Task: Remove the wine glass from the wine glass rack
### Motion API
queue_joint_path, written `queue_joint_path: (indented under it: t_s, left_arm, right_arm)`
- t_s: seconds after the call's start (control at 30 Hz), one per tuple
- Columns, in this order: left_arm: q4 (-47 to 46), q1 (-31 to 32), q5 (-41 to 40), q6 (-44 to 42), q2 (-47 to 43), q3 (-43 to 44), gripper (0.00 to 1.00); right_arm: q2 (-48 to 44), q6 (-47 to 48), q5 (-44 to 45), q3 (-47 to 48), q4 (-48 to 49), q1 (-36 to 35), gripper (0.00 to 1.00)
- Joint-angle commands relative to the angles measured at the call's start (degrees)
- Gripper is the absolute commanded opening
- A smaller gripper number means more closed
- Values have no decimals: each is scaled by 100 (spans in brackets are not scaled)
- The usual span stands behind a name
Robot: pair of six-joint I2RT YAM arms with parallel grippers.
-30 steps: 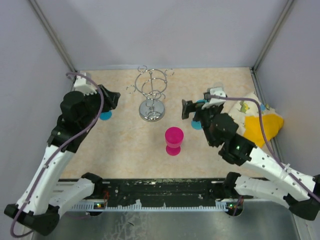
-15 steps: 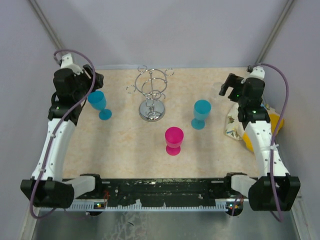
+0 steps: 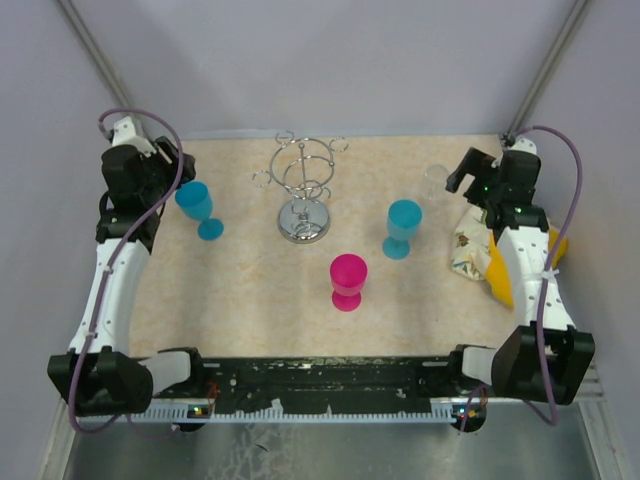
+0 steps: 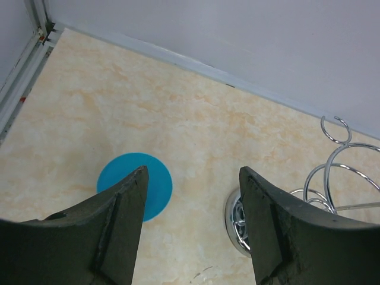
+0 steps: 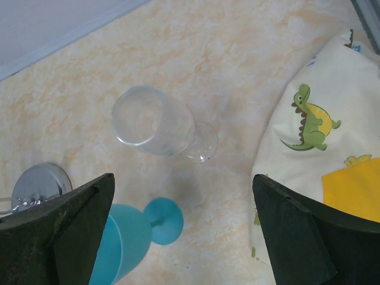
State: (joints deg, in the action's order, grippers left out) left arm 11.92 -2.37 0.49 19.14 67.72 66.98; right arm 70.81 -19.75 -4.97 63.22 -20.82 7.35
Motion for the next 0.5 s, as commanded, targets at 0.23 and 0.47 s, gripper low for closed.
queue_joint_path:
  t_s: [0.23,0.47]
  left_arm:
    - [-135,-62,711,-260,191,13,69]
    - [-31,-63,593,-431,70,-205,69]
  right_arm:
    - [-393,165,411,-110,97,7,99]
    - [-649,35,346,-643,796,12,99]
